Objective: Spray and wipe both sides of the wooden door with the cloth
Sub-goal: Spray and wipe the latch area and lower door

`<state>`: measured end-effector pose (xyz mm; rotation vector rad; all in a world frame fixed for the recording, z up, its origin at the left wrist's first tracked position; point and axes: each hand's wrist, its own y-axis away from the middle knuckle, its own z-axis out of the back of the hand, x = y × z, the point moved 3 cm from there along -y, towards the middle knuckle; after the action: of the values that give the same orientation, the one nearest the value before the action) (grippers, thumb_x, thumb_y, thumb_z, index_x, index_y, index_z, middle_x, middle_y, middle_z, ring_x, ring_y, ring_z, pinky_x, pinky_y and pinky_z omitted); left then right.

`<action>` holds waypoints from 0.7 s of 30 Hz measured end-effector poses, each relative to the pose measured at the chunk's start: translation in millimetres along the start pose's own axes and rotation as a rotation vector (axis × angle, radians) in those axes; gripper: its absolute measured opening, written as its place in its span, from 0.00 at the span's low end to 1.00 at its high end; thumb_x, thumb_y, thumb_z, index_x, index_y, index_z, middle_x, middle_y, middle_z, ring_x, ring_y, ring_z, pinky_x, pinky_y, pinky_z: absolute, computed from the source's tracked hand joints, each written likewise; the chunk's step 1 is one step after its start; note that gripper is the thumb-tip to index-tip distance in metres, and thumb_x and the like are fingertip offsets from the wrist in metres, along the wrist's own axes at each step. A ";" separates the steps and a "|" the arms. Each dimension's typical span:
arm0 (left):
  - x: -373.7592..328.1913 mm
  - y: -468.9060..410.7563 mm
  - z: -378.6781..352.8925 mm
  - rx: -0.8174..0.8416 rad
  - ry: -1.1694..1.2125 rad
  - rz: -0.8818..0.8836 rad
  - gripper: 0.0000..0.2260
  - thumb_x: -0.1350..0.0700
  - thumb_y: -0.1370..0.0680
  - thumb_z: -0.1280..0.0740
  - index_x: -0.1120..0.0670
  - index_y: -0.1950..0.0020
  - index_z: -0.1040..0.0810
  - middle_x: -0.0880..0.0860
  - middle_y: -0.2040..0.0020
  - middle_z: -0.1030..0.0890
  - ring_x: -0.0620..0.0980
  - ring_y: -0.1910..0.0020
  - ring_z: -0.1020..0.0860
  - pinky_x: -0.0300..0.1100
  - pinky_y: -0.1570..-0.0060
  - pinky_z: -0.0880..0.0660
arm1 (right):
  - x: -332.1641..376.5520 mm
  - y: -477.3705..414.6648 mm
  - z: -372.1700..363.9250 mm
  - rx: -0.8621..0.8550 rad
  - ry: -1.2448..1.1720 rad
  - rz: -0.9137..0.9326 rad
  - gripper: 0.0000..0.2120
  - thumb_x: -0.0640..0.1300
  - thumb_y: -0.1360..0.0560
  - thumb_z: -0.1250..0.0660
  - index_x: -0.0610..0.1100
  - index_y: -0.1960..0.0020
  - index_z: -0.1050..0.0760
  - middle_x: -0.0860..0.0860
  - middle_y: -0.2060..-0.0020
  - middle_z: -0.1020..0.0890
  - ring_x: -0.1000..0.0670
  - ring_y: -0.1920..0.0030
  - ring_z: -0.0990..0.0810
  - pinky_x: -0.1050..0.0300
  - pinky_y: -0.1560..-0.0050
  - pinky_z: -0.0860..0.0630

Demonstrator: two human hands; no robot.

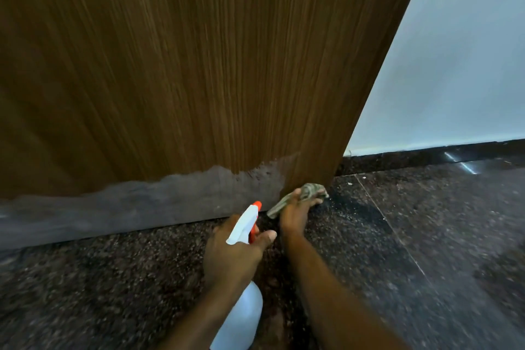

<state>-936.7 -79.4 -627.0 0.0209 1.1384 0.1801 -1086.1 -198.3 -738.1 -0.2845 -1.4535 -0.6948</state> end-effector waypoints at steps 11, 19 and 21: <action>11.1 -0.6 21.8 -0.014 0.213 0.095 0.21 0.50 0.27 0.29 0.39 0.36 0.28 0.35 0.51 0.24 0.35 0.53 0.25 0.34 0.53 0.31 | 80.7 2.4 7.6 -0.177 -0.036 0.421 0.33 0.55 0.17 0.47 0.54 0.22 0.65 0.46 0.21 0.62 0.42 0.21 0.59 0.43 0.23 0.51; 16.1 4.3 31.0 -0.017 0.217 0.110 0.17 0.56 0.27 0.29 0.38 0.44 0.23 0.44 0.54 0.18 0.51 0.59 0.19 0.47 0.59 0.22 | 43.2 55.1 -46.1 -0.118 -0.132 0.123 0.33 0.47 0.16 0.47 0.42 0.21 0.65 0.42 0.22 0.62 0.39 0.21 0.55 0.45 0.23 0.52; 16.2 5.0 25.6 0.085 0.141 0.070 0.18 0.56 0.27 0.29 0.36 0.43 0.23 0.44 0.50 0.18 0.51 0.54 0.19 0.49 0.52 0.23 | 45.2 27.1 -16.4 -0.209 -0.394 -0.164 0.32 0.51 0.15 0.49 0.39 0.21 0.62 0.39 0.22 0.48 0.38 0.23 0.43 0.47 0.26 0.43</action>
<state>-907.6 -70.1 -630.3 0.1250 1.2868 0.1980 -1058.4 -198.4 -690.3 -0.4881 -1.7940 -0.9656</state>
